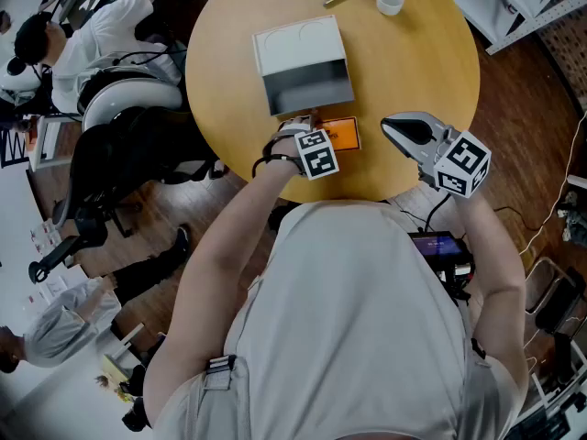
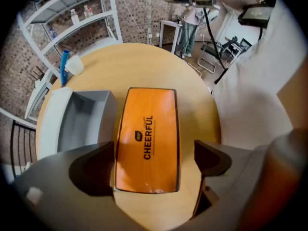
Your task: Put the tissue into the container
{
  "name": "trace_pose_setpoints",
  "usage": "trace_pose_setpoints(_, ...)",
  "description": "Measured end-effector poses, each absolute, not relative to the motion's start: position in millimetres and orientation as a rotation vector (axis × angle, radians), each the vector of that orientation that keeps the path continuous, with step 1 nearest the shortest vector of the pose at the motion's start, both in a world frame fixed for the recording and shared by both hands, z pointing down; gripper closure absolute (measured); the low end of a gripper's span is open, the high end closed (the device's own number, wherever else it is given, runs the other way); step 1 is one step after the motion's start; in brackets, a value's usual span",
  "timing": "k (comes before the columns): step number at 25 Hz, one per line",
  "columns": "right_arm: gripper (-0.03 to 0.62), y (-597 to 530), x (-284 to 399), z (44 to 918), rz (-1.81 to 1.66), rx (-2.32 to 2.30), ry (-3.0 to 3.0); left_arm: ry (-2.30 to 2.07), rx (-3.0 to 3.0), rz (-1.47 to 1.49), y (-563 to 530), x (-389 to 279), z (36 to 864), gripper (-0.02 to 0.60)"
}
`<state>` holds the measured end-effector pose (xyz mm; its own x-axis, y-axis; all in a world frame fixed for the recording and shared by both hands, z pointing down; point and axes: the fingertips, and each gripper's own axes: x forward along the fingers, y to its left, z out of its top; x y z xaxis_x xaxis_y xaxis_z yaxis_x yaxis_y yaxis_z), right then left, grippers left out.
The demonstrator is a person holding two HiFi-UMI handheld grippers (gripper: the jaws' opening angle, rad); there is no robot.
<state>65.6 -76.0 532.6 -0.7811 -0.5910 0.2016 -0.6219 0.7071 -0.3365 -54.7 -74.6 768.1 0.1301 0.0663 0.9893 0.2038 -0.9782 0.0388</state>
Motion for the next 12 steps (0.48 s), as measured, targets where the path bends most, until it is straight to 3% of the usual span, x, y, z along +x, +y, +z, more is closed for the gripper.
trace_pose_setpoints(3, 0.594, -67, 76, 535, 0.626, 1.042, -2.788, -0.267, -2.225, -1.941, -72, -47, 785, 0.084)
trace_pose_setpoints(4, 0.594, -67, 77, 535, 0.629, 1.048, -2.782, -0.253, -2.218, -1.919, -75, -47, 786, 0.152)
trace_pose_setpoints(7, 0.594, -72, 79, 536, 0.635, 1.064, -2.774, -0.231, -2.219, -1.859, -81, -51, 774, 0.207)
trace_pose_setpoints(12, 0.594, -76, 81, 534, 0.671, 1.091, -2.786, -0.089, -2.320, -1.717, -101, -46, 708, 0.216)
